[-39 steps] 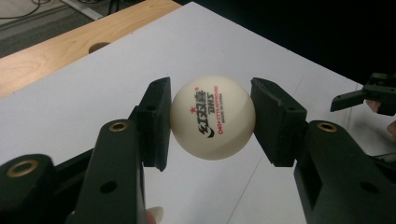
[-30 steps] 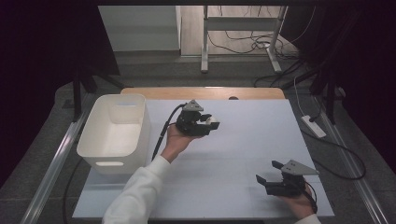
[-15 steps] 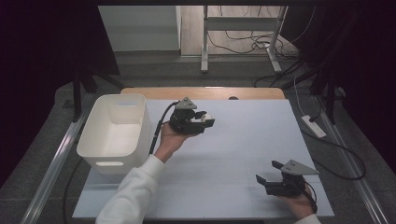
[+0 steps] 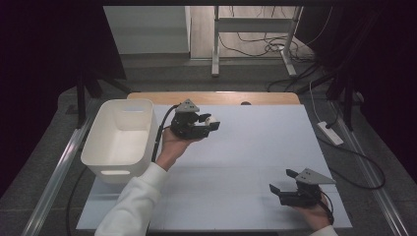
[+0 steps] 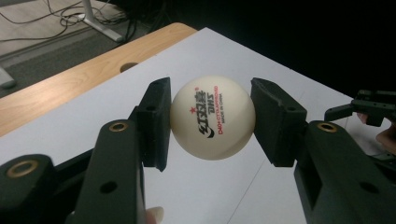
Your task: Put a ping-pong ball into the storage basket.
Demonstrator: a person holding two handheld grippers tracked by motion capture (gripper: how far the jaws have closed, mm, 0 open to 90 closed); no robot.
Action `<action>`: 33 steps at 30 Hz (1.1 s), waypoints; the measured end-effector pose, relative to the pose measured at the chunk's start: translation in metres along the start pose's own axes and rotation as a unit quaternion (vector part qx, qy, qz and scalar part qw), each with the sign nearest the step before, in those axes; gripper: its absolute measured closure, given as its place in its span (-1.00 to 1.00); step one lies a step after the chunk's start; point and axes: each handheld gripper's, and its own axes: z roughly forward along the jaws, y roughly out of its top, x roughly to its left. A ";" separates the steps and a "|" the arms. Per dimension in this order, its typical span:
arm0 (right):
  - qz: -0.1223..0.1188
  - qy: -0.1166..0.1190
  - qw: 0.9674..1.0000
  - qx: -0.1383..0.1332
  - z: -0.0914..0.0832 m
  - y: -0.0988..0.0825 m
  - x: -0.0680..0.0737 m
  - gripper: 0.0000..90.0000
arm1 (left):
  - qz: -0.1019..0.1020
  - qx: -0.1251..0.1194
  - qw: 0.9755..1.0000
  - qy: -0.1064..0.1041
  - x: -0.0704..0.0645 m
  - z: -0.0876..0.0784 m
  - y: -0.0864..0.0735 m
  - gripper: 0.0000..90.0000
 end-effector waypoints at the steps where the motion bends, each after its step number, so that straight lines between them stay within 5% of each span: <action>1: 0.000 0.000 1.000 0.000 0.000 0.000 0.000 -0.71 | 0.001 0.000 1.000 0.002 0.001 -0.002 0.000 0.14; 33: -0.002 0.001 1.000 0.000 0.001 0.001 0.001 -0.71 | -0.006 -0.008 0.999 0.045 0.015 -0.038 -0.003 0.14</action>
